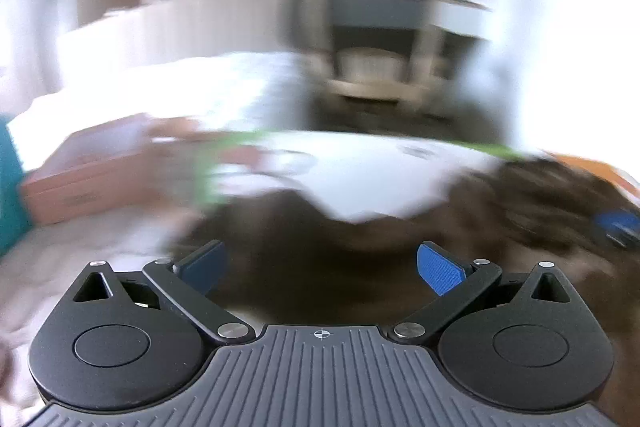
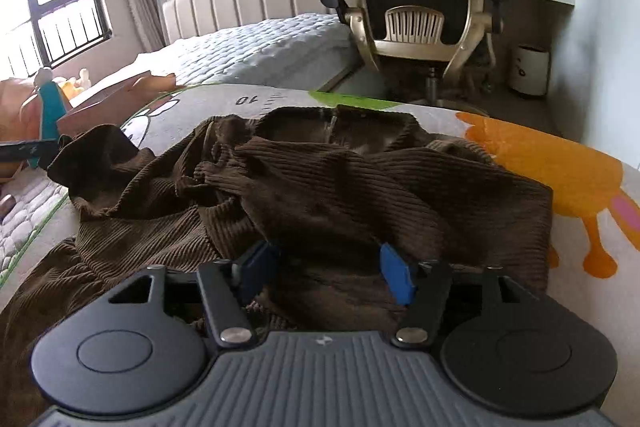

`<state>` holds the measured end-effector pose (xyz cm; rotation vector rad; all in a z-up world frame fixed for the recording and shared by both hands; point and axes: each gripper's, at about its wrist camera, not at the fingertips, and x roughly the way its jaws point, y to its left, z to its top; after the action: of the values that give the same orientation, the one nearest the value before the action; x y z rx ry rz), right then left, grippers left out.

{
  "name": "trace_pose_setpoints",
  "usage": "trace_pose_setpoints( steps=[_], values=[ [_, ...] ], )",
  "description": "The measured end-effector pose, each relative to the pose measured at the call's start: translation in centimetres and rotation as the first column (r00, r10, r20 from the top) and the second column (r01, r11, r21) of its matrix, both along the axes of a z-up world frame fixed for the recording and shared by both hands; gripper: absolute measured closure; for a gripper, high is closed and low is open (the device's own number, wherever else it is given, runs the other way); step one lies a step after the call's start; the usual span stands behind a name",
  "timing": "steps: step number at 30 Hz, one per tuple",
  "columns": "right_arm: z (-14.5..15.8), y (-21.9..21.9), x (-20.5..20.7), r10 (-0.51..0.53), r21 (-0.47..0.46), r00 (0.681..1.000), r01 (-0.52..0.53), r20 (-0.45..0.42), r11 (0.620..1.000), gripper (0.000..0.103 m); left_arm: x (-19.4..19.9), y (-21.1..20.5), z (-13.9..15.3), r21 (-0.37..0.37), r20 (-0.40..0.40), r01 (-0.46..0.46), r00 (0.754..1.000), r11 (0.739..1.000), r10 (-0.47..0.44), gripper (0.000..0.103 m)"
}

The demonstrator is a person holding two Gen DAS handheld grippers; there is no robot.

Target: Fold clothes

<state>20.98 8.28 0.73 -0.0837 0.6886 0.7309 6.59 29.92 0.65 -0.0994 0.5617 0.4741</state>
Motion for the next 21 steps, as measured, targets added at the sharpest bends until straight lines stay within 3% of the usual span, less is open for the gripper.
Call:
trace_pose_setpoints(
  steps=[4,6,7,8,9,12,16,19,21],
  values=[
    [0.1,-0.4,-0.1,0.006,0.010,1.000,-0.006,0.003,1.000,0.038,0.5,5.0,-1.2,-0.070,-0.053,-0.221,0.975,0.973,0.217,0.000],
    [0.4,-0.7,-0.1,0.007,0.022,1.000,-0.007,0.001,1.000,0.038,1.1,6.6,-2.3,-0.136,-0.085,-0.256,0.965,0.957,0.247,0.001],
    [0.6,-0.9,0.0,0.008,0.028,1.000,-0.008,0.001,1.000,0.038,1.4,7.1,-2.7,-0.150,-0.088,-0.258,0.965,0.954,0.247,0.012],
    [0.9,-1.1,0.0,0.008,0.034,1.000,-0.008,0.004,0.999,0.038,1.7,7.2,-2.8,-0.151,-0.089,-0.252,0.967,0.956,0.240,0.030],
    [1.3,-1.4,-0.2,0.006,0.042,1.000,-0.007,0.015,0.999,0.038,2.2,7.1,-2.8,-0.155,-0.089,-0.229,0.972,0.961,0.218,0.061],
    [3.0,-2.8,-0.5,-0.012,0.073,0.998,0.007,0.061,0.997,0.038,3.1,5.8,-1.3,-0.135,-0.050,-0.163,0.986,0.977,0.157,0.076],
    [5.4,-4.7,-0.6,-0.057,0.107,0.993,0.046,0.103,0.993,0.038,4.6,1.1,3.8,-0.050,0.082,-0.003,0.997,0.999,0.007,0.077],
    [7.1,-6.1,-0.7,-0.092,0.133,0.987,0.075,0.129,0.988,0.038,6.6,-3.6,7.4,-0.026,0.186,0.159,0.971,0.987,-0.151,0.077],
    [7.5,-6.8,-0.5,-0.113,0.149,0.988,0.097,0.107,0.984,0.038,8.0,-6.6,8.4,-0.033,0.221,0.268,0.941,0.963,-0.255,0.076]
  ],
)
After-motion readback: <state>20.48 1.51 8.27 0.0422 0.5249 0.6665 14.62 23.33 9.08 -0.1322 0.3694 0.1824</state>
